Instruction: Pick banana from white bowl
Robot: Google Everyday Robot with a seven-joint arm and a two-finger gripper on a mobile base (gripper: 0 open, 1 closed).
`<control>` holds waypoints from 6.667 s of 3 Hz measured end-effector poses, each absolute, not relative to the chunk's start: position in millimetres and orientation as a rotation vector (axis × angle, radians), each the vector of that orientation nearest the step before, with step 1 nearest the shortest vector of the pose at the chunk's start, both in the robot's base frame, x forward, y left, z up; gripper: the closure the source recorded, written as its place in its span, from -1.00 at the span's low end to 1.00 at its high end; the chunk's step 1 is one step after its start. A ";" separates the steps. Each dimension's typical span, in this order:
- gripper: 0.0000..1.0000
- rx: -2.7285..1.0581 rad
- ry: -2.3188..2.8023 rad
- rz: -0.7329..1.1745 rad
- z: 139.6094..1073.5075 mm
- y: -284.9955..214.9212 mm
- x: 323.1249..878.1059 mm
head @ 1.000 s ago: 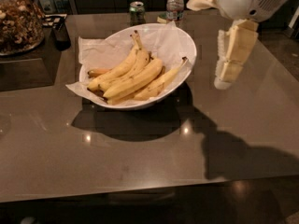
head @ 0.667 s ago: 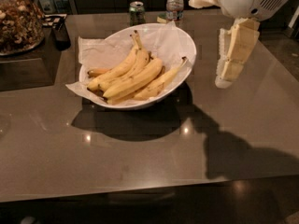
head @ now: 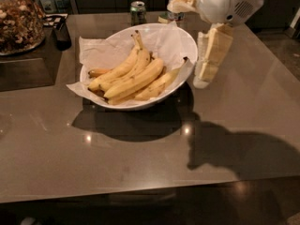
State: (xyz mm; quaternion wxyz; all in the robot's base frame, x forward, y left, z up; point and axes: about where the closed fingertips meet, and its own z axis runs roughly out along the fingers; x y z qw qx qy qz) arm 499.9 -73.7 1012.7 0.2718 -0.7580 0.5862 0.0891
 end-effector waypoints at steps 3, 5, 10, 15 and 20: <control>-0.70 -2.054 1.525 0.307 1001.8 -54.8 505.8; -0.58 -2.096 1.395 0.433 981.1 -15.1 521.3; -0.22 -2.118 1.321 0.628 919.0 41.3 525.8; 1.00 -2.129 1.398 0.525 913.3 21.9 521.7; 1.00 -1.971 1.448 0.021 1013.5 -43.8 527.8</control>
Offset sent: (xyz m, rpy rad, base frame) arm 0.0006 0.0013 -0.0011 0.0058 0.0032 0.0026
